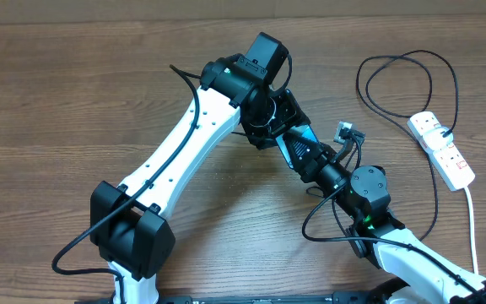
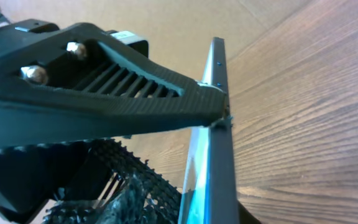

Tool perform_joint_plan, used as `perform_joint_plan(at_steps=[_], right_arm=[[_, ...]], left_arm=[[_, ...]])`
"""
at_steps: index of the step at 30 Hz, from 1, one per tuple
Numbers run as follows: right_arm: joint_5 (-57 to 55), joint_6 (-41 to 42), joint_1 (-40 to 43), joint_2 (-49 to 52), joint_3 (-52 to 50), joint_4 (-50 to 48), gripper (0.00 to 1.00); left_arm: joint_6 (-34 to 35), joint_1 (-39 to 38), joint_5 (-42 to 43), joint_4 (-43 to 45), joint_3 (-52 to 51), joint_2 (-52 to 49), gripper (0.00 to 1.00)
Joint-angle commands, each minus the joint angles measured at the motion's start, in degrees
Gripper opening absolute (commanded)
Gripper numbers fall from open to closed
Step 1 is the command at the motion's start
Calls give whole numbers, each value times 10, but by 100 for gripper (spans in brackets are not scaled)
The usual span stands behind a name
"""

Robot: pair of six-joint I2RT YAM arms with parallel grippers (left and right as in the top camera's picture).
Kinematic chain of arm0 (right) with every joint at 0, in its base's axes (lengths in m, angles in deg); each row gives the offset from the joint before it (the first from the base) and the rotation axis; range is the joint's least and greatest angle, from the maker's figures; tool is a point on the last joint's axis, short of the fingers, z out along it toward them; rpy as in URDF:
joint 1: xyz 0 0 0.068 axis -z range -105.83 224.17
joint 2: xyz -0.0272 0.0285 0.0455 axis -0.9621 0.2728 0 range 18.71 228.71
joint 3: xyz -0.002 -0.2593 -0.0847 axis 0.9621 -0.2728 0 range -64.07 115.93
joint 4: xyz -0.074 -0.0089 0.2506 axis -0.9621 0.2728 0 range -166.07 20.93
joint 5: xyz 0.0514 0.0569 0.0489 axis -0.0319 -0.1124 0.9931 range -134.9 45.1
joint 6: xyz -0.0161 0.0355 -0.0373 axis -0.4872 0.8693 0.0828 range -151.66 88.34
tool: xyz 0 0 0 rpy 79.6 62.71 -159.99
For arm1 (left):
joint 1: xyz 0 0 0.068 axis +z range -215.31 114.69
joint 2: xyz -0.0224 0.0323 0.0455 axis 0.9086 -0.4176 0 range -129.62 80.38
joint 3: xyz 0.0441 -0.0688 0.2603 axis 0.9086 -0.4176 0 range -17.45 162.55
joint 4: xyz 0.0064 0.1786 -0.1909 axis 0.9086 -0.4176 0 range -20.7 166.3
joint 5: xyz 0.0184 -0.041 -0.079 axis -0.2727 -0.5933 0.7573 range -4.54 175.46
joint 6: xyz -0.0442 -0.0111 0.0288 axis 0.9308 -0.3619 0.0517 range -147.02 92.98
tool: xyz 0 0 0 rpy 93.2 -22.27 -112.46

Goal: Plug charger to phone and switch on socket

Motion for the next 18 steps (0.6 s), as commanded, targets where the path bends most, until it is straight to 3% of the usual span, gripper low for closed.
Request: perform_joint_plan(at_steps=[1, 18], right_arm=[[23, 1, -3, 2, 17, -5, 28], [81, 23, -3, 2, 17, -33, 15]], left_arm=[[-11, -13, 19, 2, 2, 0, 38], [-11, -13, 19, 0, 2, 0, 39]])
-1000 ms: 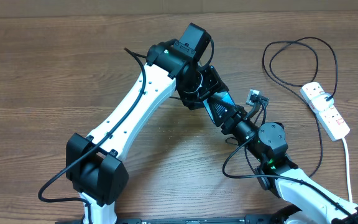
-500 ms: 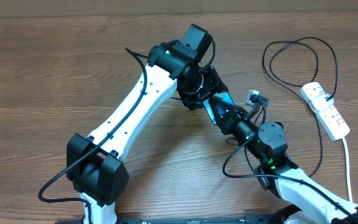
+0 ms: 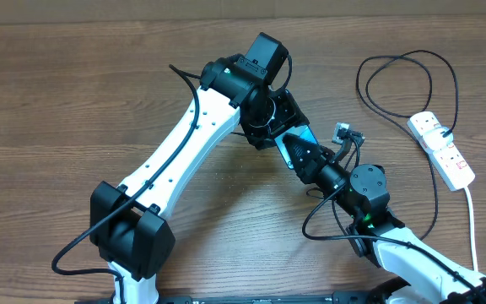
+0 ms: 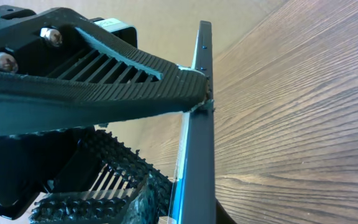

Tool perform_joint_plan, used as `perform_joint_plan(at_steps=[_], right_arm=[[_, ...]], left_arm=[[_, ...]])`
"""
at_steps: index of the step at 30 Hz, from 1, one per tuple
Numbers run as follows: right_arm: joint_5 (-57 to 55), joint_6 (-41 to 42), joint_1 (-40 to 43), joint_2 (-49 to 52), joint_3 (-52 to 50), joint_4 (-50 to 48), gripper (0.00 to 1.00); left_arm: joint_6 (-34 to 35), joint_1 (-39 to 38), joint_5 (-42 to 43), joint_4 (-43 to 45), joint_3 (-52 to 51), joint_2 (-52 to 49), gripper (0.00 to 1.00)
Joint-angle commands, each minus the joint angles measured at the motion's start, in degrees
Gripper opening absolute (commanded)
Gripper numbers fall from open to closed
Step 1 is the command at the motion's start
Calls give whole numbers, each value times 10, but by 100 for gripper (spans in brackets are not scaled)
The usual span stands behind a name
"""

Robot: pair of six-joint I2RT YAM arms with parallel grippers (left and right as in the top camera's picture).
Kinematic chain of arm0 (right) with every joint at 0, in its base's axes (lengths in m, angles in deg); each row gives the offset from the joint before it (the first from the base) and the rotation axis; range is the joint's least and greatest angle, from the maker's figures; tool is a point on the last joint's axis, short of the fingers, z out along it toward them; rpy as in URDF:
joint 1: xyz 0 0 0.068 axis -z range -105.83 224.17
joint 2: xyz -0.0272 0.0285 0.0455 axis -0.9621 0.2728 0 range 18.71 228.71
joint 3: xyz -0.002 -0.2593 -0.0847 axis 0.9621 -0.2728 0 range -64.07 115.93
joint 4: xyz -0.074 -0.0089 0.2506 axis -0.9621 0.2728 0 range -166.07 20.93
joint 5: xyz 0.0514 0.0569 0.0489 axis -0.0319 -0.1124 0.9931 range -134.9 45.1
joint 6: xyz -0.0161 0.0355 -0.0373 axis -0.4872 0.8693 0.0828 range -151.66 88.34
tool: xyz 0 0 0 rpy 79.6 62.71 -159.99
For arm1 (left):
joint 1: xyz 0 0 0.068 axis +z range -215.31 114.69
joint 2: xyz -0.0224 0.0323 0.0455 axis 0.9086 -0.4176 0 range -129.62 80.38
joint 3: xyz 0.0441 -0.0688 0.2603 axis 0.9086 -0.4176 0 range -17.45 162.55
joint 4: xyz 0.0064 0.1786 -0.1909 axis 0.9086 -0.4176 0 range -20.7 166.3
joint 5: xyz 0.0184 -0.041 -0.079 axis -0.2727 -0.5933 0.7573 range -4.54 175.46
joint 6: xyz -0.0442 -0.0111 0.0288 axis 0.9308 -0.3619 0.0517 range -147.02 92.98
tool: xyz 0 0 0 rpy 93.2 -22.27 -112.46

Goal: Plug charger to phone and switch on socket

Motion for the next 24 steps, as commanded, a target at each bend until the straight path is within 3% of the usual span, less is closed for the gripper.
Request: perform_joint_plan(at_steps=[1, 7, 12, 22, 24], right_arm=[[54, 6, -8, -7, 17, -35, 15], [54, 19, -8, -7, 17, -34, 7], [53, 52, -8, -7, 17, -34, 4], [53, 147, -8, -7, 17, 6, 4], [53, 188, -8, -7, 17, 27, 4]], left_arm=[[-11, -13, 25, 2, 2, 0, 40], [-17, -13, 24, -9, 2, 0, 47], [-35, 0, 25, -9, 2, 2, 69], [-144, 121, 50, -38, 48, 27, 100], [-178, 151, 40, -70, 67, 41, 100]])
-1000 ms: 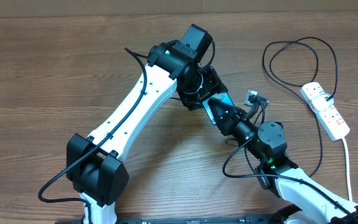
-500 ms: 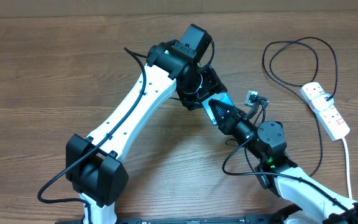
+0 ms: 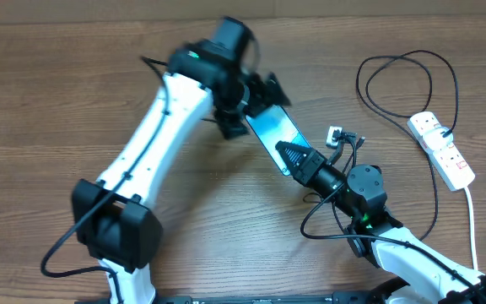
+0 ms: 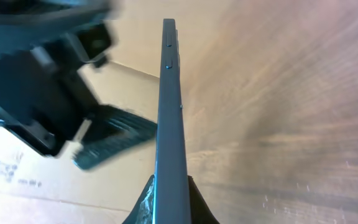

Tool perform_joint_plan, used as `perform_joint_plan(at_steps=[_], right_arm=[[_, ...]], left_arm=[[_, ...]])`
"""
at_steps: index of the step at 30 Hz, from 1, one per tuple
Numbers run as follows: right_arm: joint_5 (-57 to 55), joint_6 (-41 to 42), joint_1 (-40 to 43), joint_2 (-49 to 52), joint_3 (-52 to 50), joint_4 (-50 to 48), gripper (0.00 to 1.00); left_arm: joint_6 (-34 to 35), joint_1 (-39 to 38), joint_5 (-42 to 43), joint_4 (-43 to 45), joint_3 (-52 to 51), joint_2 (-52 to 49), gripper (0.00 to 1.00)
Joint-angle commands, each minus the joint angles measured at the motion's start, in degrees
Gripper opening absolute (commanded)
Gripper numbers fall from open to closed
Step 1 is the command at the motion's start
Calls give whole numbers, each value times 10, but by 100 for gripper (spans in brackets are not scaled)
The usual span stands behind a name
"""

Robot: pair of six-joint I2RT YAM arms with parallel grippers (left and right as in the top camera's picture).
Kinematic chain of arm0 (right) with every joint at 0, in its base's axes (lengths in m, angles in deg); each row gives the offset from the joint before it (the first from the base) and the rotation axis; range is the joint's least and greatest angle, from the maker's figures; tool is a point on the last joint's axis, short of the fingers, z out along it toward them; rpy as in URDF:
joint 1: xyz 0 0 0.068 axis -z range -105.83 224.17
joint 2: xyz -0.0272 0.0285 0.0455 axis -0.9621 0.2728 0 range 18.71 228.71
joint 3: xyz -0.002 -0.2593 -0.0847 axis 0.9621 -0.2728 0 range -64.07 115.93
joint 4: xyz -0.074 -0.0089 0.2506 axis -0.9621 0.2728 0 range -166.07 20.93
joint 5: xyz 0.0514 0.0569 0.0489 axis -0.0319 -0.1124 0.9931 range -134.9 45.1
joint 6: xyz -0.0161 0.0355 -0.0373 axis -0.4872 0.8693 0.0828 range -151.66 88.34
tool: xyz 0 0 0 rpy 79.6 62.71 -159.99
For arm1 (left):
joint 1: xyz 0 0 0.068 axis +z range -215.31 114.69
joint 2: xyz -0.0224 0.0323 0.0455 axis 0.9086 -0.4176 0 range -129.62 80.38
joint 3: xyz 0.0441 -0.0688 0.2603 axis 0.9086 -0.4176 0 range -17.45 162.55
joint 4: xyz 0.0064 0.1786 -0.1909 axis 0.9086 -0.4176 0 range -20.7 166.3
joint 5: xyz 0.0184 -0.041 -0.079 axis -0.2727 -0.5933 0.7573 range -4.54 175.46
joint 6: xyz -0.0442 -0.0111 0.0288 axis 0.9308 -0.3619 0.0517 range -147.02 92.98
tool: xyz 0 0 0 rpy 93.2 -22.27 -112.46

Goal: Plug charger to phone and switch on socket

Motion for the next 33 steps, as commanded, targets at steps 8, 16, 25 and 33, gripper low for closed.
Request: perform_joint_plan(at_steps=[8, 16, 25, 33], right_arm=[[53, 237, -2, -12, 18, 18, 4], [110, 366, -9, -12, 18, 15, 4], [96, 447, -69, -12, 18, 13, 4], [96, 447, -86, -12, 18, 11, 4]], left_arm=[[-172, 151, -63, -131, 68, 143, 100], [-253, 189, -59, -143, 68, 268, 100], [-284, 189, -76, -166, 57, 389, 100], [-261, 189, -172, -185, -16, 511, 100]])
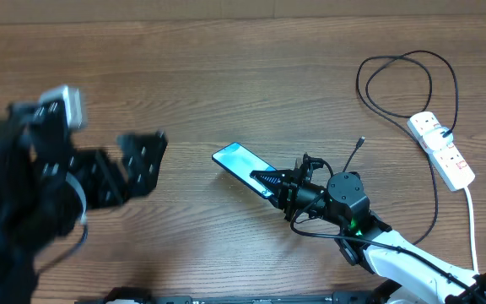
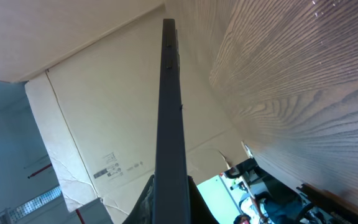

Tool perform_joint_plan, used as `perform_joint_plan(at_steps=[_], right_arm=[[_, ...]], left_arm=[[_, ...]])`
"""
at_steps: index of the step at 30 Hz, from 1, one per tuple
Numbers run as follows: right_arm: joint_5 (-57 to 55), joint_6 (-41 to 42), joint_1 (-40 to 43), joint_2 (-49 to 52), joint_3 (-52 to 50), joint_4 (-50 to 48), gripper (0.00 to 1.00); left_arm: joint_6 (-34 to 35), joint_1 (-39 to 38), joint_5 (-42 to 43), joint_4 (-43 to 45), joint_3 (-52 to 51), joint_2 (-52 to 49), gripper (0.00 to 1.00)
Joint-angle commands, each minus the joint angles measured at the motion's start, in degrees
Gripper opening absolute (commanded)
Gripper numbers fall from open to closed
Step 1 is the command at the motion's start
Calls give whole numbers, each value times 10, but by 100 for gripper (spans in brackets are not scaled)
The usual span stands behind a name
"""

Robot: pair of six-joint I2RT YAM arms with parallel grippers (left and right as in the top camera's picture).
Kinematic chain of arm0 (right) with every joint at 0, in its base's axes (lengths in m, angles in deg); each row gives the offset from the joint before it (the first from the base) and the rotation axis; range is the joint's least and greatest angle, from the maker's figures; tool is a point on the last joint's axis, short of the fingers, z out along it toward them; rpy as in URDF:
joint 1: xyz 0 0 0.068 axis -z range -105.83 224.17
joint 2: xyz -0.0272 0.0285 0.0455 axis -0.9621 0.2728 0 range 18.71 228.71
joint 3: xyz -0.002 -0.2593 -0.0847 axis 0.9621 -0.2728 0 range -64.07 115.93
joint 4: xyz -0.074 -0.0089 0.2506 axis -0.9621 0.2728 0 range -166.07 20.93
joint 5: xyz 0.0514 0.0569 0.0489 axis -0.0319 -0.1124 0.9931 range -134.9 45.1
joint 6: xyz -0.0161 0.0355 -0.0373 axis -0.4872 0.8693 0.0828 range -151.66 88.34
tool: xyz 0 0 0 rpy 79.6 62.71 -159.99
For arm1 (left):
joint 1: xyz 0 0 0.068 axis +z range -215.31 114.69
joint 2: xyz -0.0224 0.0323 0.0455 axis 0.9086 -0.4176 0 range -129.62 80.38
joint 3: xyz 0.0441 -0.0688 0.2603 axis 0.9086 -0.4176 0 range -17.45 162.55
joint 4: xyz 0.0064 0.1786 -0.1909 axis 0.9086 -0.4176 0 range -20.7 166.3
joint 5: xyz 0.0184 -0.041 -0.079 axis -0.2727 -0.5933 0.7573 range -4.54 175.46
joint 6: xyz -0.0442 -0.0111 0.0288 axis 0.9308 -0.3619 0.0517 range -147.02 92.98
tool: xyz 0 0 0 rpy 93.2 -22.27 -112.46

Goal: Plug charger to phone and switch on socket

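Observation:
The phone (image 1: 239,160), screen up and blue-lit, sticks out to the upper left of my right gripper (image 1: 268,180), which is shut on its near end. In the right wrist view the phone (image 2: 169,106) shows edge-on, rising from between the fingers (image 2: 146,200). The black charger cable (image 1: 392,67) loops from the white power strip (image 1: 442,149), and its free plug end (image 1: 359,143) lies just right of the right wrist. My left gripper (image 1: 144,162) is blurred at the far left, jaws apart and holding nothing.
A white lead (image 1: 472,226) runs from the power strip toward the front right edge. Cardboard boxes (image 2: 98,143) show beyond the table in the right wrist view. Bare wooden tabletop (image 1: 226,76) lies between the two arms.
My left arm has moved from just beyond the phone's far end to the far left of the table. The right gripper, still holding the phone, sits further left and toward the front.
At the two oldest moments both grippers were on the phone at mid-table, left at its far end, right at its near end. Then the left gripper was off it and apart. Now the right gripper alone holds the phone and the left arm is far left.

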Motion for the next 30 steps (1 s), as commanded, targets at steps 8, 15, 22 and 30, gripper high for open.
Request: perform_joint_plan(at_steps=[8, 15, 22, 30], right_arm=[[3, 0, -1, -12, 18, -11, 4], [2, 0, -1, -12, 18, -11, 4], [-25, 0, -2, -12, 18, -12, 4], [-108, 6, -45, -12, 18, -37, 4]], left_arm=[[25, 0, -91, 41, -206, 134, 100], [69, 0, 80, 197, -371, 140, 99], [156, -1, 127, 313, -488, 127, 100], [235, -2, 142, 357, -534, 78, 100]])
